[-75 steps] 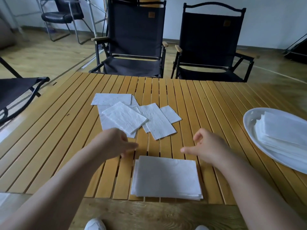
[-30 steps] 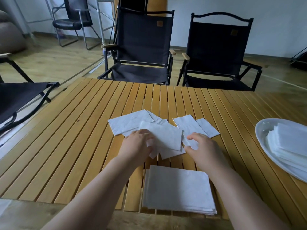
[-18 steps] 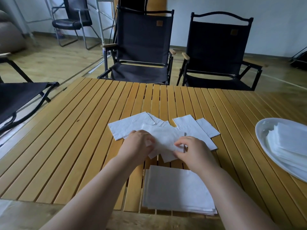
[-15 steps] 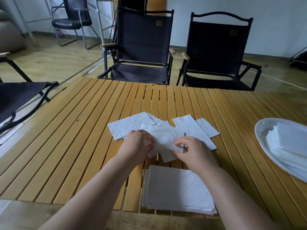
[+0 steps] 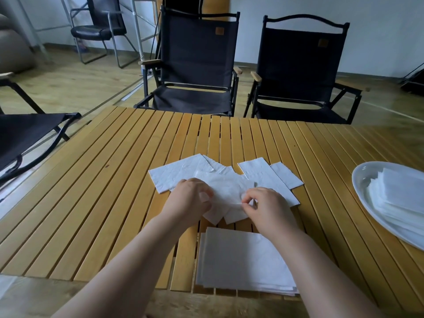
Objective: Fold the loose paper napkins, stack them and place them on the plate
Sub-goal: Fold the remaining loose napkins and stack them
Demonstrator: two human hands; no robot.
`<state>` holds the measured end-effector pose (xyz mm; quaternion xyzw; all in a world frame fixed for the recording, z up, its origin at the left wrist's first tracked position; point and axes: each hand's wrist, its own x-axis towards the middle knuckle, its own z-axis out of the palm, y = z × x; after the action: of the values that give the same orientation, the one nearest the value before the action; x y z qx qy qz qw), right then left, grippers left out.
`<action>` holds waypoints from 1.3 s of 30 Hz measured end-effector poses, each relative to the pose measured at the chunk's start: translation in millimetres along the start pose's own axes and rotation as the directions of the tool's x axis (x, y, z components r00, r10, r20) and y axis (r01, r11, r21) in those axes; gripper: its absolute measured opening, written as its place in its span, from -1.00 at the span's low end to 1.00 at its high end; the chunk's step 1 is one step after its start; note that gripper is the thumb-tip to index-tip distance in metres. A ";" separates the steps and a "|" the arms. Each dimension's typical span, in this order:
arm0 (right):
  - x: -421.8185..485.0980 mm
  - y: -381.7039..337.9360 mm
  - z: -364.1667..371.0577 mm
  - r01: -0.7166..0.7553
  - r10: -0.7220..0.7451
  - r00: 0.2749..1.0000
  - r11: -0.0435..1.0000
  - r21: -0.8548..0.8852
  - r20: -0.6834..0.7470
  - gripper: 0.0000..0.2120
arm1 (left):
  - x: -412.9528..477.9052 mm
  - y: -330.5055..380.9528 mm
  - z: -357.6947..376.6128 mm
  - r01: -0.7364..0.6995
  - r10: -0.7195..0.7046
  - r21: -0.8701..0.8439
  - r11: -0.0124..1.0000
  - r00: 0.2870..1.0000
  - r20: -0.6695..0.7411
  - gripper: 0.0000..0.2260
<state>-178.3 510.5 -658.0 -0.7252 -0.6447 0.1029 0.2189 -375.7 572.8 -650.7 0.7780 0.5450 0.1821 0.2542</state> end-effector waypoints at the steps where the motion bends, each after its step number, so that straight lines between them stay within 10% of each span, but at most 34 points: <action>1: 0.3 0.3 -0.4 -0.003 0.003 1.000 1.000 0.002 0.003 -0.84 | -0.2 0.1 -0.5 -0.003 0.003 0.011 1.000 1.000 0.002 -0.80; 14: -2.8 4.3 -12.1 -0.076 0.075 0.997 0.996 0.050 0.027 -0.95 | 1.9 -5.7 -7.3 0.018 -0.016 0.011 1.000 0.995 -0.097 -0.83; 18: -5.2 6.9 -12.3 -0.097 0.092 0.992 0.993 0.066 0.086 -0.72 | -0.4 -3.4 -11.6 -0.026 0.024 -0.017 1.000 0.995 -0.101 -0.85; 39: -3.6 2.5 -26.0 -0.045 0.105 0.981 0.940 0.337 -0.161 -0.94 | -0.4 -2.0 -16.1 -0.033 0.002 -0.198 0.980 0.988 -0.156 -0.80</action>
<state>-165.4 502.0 -636.7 -0.7083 -0.5678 0.1536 0.3902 -386.4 576.2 -638.9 0.7368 0.5351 0.2982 0.2861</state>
